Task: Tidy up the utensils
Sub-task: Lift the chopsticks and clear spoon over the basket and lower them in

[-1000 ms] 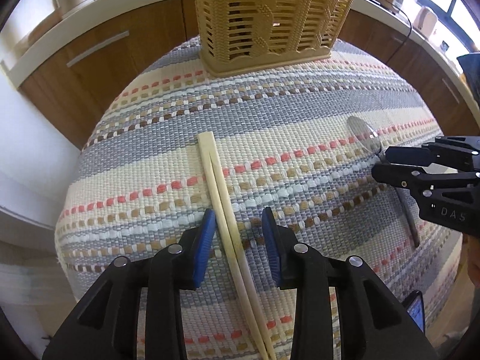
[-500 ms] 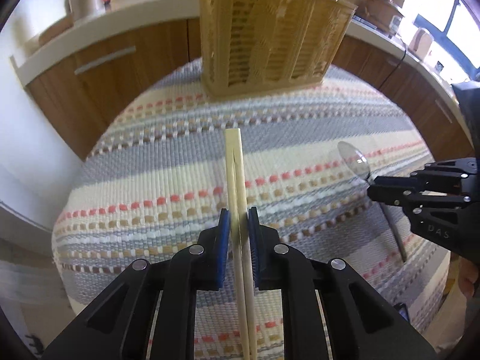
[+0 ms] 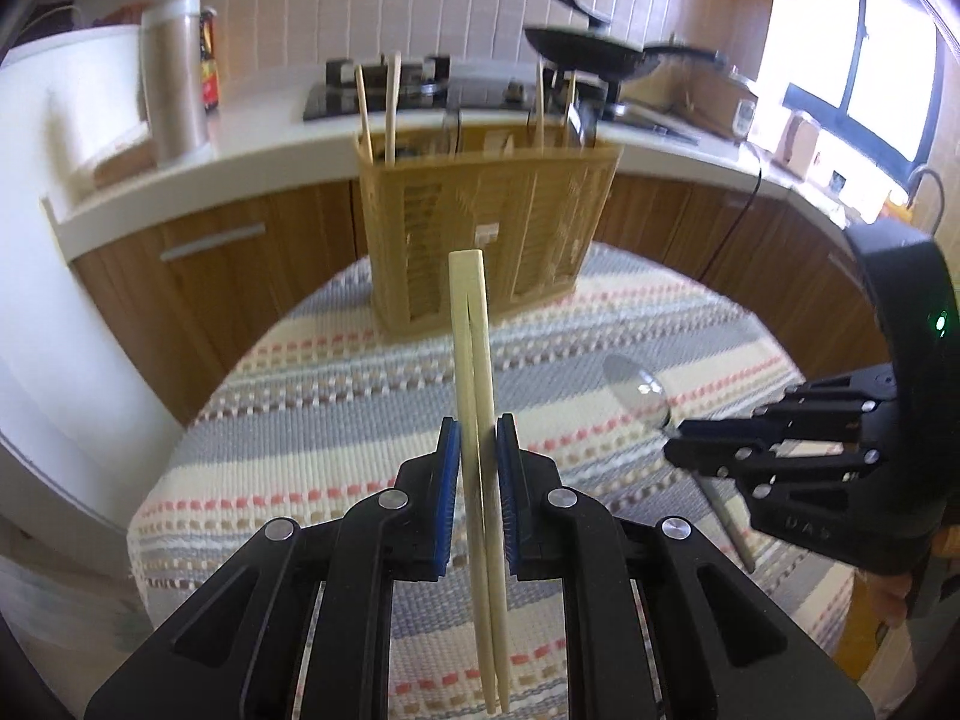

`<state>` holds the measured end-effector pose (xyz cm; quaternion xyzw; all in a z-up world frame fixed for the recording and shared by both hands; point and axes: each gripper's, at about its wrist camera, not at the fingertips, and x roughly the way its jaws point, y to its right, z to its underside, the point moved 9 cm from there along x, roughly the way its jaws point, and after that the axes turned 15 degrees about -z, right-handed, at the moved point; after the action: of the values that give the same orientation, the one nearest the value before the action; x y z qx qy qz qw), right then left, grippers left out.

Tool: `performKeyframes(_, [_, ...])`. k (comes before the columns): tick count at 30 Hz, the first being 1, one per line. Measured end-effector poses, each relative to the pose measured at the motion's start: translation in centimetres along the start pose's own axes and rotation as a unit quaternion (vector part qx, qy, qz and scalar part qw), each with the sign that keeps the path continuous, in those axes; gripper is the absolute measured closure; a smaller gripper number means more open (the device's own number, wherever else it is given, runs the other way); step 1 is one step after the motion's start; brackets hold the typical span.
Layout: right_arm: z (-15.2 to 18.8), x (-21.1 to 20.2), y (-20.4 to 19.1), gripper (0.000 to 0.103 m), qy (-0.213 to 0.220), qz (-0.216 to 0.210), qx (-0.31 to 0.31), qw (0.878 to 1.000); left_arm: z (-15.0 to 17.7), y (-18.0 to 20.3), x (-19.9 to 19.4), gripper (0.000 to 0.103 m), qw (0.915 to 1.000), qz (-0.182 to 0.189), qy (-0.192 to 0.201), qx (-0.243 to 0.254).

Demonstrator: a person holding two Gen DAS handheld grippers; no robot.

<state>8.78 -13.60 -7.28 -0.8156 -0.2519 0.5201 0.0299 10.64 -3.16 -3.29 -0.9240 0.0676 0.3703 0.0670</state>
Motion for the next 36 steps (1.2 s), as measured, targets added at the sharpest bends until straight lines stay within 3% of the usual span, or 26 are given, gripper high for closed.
performKeyframes(8, [-3.2,-4.5,-2.0,0.093,0.064,-0.014,-0.028,0.997,-4.4,-0.7,-3.7,0.092,0.9961,0.015,0.078,-0.038])
performKeyframes(16, [-9.0,-9.7,-1.9,0.093,0.159,-0.035,-0.036,0.986,-11.0,-2.0,-6.9,0.092,0.9804,0.026,0.174,-0.089])
performKeyframes(28, [-18.8,-14.7,2.0,0.093,0.323,-0.042,-0.021,0.945,-19.4,-3.9,-5.8,0.092,0.9452,-0.013,0.295,-0.139])
performKeyframes(36, [-23.1,-13.4,5.4,0.093,0.371,-0.014,-0.008,0.928,-21.7,-4.5,-3.1,0.092,0.9357,-0.023,0.315,-0.157])
